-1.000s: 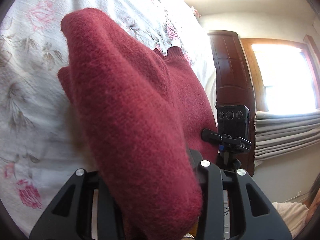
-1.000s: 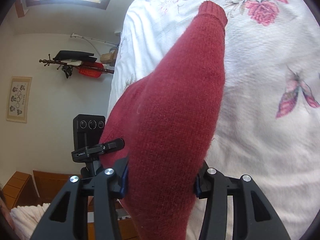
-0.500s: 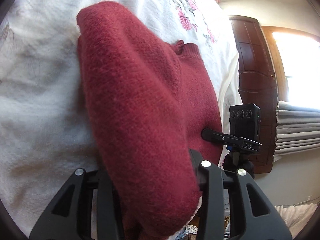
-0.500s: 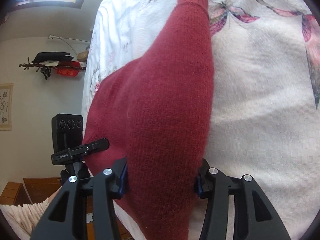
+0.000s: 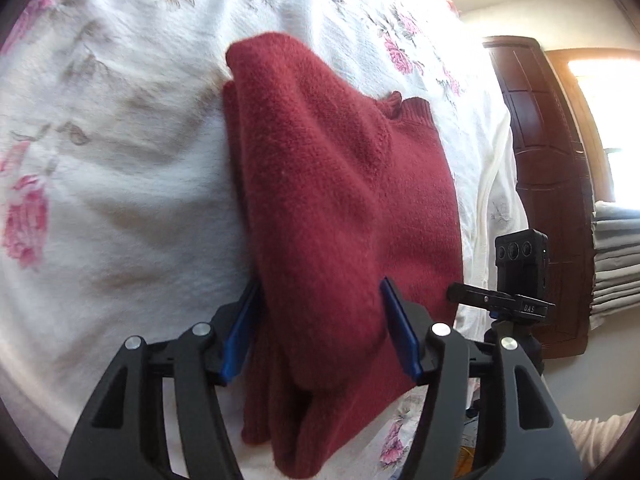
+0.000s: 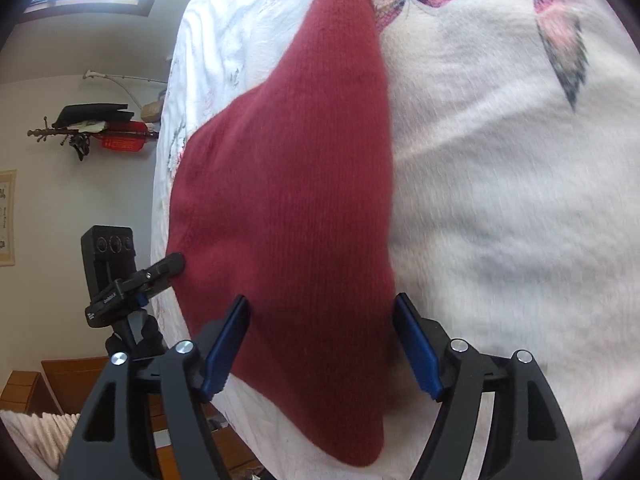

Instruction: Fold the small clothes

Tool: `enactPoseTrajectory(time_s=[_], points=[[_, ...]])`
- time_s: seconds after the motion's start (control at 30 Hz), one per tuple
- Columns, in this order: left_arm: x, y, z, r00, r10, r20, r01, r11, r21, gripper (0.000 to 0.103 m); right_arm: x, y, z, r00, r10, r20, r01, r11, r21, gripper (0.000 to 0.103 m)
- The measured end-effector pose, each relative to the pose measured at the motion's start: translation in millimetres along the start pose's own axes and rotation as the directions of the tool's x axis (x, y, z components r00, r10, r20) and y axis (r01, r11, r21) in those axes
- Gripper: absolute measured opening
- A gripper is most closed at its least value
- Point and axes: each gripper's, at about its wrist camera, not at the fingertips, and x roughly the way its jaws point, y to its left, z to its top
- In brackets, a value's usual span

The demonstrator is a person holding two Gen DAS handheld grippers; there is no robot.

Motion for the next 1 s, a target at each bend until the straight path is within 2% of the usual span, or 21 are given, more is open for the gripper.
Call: enactPoseTrajectory(time_s=[0.13, 0.3, 0.33, 0.37, 0.4, 0.5, 0.6, 0.73, 0.83, 0.87, 1.0], points=[[-16, -17, -31, 0.998, 0.051, 0.025, -0.052, 0.998, 0.036, 0.065, 0, -8, -29, 0.999, -0.024, -0.041, 0.024, 1.000, -0.003, 0.074], [0, -22, -58, 0.994, 0.111, 0.009, -0.111, 0.993, 0.029, 0.065, 10, -19, -43, 0.999, 0.004, -0.037, -0.003, 1.000, 0.025, 0.071], [8, -25, -59, 0.993, 0.122, 0.004, -0.122, 0.992, 0.023, 0.065, 13, -18, -41, 0.999, 0.009, -0.034, -0.008, 0.999, 0.032, 0.062], [11, -24, -61, 0.991, 0.134, 0.004, -0.134, 0.991, 0.022, 0.064, 14, -21, -41, 0.999, 0.019, -0.035, -0.018, 0.999, 0.040, 0.042], [12, -23, -63, 0.989, 0.147, 0.007, -0.147, 0.989, 0.019, 0.060, 13, -23, -44, 0.998, 0.040, -0.039, -0.038, 0.998, 0.048, 0.036], [8, -16, -62, 0.988, 0.156, 0.014, -0.157, 0.988, 0.007, 0.056, 5, -8, -46, 0.998, 0.046, -0.031, -0.045, 0.999, 0.015, 0.028], [6, -15, -64, 0.985, 0.174, 0.015, -0.174, 0.984, 0.027, 0.056, -4, 2, -52, 0.995, 0.097, -0.007, -0.097, 0.995, 0.013, 0.026], [14, -8, -72, 0.978, 0.209, -0.001, -0.208, 0.978, 0.030, 0.057, 6, -14, -57, 0.997, 0.070, -0.008, -0.070, 0.996, 0.047, 0.026], [20, 3, -77, 0.979, 0.204, 0.001, -0.204, 0.979, 0.009, 0.059, 15, -25, -60, 0.997, 0.072, 0.003, -0.072, 0.994, 0.080, 0.029], [21, 5, -78, 0.980, 0.201, 0.008, -0.201, 0.980, 0.009, 0.059, 18, -28, -60, 0.998, 0.062, 0.004, -0.062, 0.995, 0.081, 0.032], [23, 8, -80, 0.981, 0.193, 0.031, -0.194, 0.981, 0.016, 0.060, 24, -33, -64, 0.997, 0.068, 0.027, -0.069, 0.996, 0.062, 0.033]])
